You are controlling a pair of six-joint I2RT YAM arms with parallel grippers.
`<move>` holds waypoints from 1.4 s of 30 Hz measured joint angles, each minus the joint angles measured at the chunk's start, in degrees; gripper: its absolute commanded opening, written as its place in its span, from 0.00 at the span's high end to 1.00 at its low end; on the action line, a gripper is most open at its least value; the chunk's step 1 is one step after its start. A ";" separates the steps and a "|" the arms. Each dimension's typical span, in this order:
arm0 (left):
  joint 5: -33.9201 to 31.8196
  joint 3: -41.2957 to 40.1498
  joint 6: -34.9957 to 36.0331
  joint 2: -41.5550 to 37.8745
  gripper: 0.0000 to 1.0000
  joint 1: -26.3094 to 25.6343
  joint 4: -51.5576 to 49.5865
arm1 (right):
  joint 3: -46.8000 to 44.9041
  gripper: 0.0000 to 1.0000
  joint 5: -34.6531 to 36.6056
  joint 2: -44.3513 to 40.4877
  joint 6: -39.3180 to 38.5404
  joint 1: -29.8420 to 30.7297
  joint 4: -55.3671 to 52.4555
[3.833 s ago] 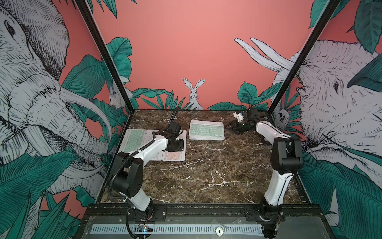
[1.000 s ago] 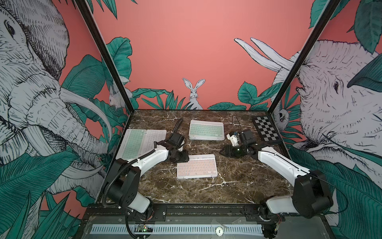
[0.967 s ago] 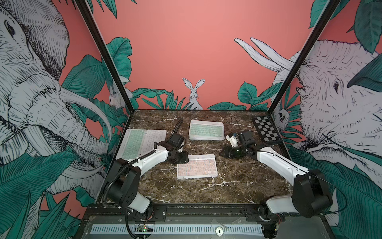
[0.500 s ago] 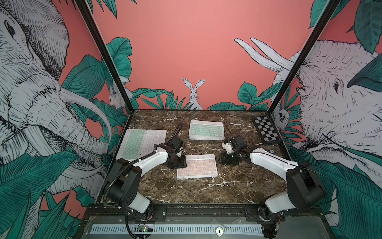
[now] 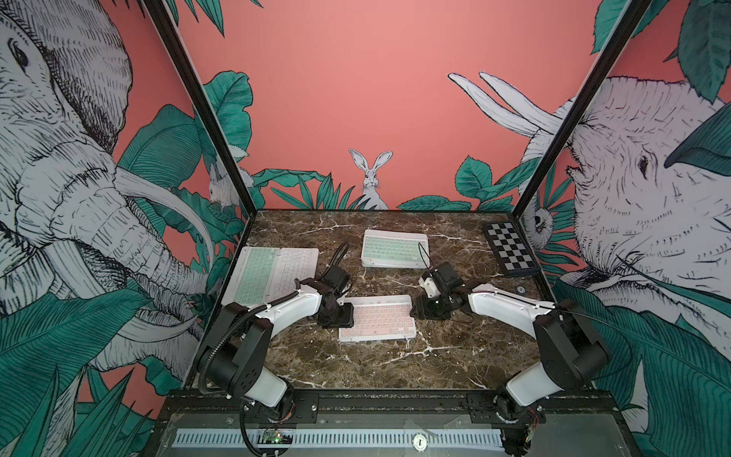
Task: Stack the numeric keypads
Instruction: Pick up the numeric keypad from the center of the board.
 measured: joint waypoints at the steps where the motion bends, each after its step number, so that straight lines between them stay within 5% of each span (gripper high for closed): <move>1: -0.04 0.00 0.11 0.00 0.46 0.00 0.00 | 0.00 0.47 0.15 0.11 0.42 0.13 0.20; 42: -1.29 -1.18 0.07 2.14 0.46 -2.49 8.68 | -3.45 0.47 1.44 1.77 6.36 2.21 7.04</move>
